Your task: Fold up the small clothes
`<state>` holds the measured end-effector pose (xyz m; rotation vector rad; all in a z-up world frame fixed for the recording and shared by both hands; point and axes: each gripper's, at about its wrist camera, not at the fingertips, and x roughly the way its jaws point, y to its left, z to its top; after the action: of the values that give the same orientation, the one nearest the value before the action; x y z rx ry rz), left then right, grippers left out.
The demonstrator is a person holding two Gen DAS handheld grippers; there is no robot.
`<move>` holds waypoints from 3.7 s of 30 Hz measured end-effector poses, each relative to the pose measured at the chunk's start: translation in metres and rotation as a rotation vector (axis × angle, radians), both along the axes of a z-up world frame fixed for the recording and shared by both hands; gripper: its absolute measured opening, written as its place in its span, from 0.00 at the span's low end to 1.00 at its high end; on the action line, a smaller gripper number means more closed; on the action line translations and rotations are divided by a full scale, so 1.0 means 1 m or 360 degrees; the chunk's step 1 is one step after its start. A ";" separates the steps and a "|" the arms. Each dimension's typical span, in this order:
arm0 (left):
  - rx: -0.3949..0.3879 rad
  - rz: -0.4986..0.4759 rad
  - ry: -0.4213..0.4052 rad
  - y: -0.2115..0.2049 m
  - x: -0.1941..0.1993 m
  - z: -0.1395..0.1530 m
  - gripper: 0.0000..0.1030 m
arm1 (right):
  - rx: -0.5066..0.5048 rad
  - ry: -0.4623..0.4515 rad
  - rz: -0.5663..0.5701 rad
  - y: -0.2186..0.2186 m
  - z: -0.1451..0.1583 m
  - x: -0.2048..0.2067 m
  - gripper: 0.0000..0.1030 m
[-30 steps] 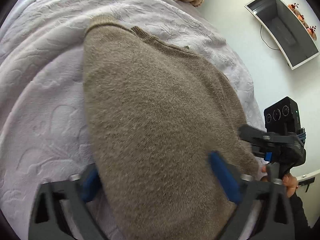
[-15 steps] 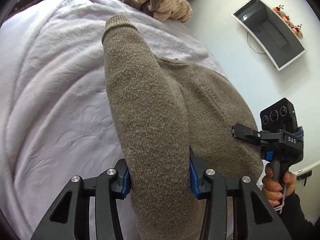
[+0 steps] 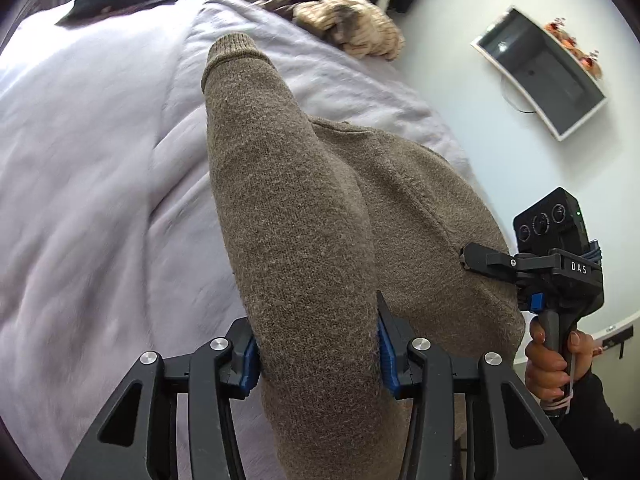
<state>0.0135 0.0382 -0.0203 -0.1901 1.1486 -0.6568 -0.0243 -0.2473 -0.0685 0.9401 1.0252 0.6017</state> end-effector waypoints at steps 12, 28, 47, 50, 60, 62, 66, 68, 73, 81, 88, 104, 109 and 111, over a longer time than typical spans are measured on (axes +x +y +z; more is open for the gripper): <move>0.0165 0.0230 -0.0066 0.060 -0.039 -0.044 0.79 | -0.0950 0.0004 0.0034 0.021 -0.023 -0.004 0.47; 0.0290 0.0260 -0.0224 0.049 -0.103 -0.019 0.79 | -0.0978 -0.0136 0.0147 0.056 0.002 -0.105 0.17; 0.0491 0.0431 -0.0231 0.047 -0.126 -0.019 0.79 | -0.1024 -0.0041 -0.0147 0.012 0.017 -0.128 0.15; 0.0506 0.0444 -0.0255 0.042 -0.123 -0.010 0.79 | -0.1047 -0.0026 -0.0160 0.014 0.021 -0.123 0.15; 0.0549 0.0460 -0.0297 0.024 -0.118 0.010 0.79 | -0.1286 -0.0091 -0.0147 0.060 0.044 -0.111 0.80; 0.0536 0.0452 -0.0282 0.022 -0.118 0.010 0.79 | -0.1307 -0.0101 -0.0152 0.066 0.048 -0.109 0.82; 0.0548 0.0455 -0.0275 0.017 -0.121 0.010 0.79 | -0.1404 -0.0073 -0.0193 0.074 0.050 -0.106 1.00; 0.0561 0.0461 -0.0278 0.015 -0.122 0.011 0.79 | -0.1449 -0.0048 -0.0206 0.078 0.048 -0.105 1.00; 0.0577 0.0482 -0.0317 0.014 -0.121 0.014 1.00 | -0.1591 -0.0048 -0.0223 0.085 0.047 -0.104 1.00; 0.0593 0.0477 -0.0310 0.010 -0.118 0.011 1.00 | -0.1605 -0.0006 -0.0247 0.082 0.044 -0.107 1.00; 0.0623 0.0477 -0.0317 0.008 -0.122 0.012 1.00 | -0.1627 -0.0011 -0.0252 0.082 0.044 -0.109 1.00; 0.0714 0.0556 -0.0312 0.016 -0.121 0.010 1.00 | -0.1666 -0.0010 -0.0261 0.082 0.045 -0.111 1.00; 0.0727 0.0549 -0.0317 0.015 -0.121 0.009 1.00 | -0.1678 -0.0005 -0.0258 0.082 0.045 -0.110 1.00; 0.0729 0.0550 -0.0312 0.015 -0.121 0.009 1.00 | -0.1680 -0.0003 -0.0255 0.082 0.045 -0.111 1.00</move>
<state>-0.1077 0.0533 -0.0115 0.0658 1.0160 -0.0950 -0.1348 -0.1650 -0.0235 0.0773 1.0579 -0.1134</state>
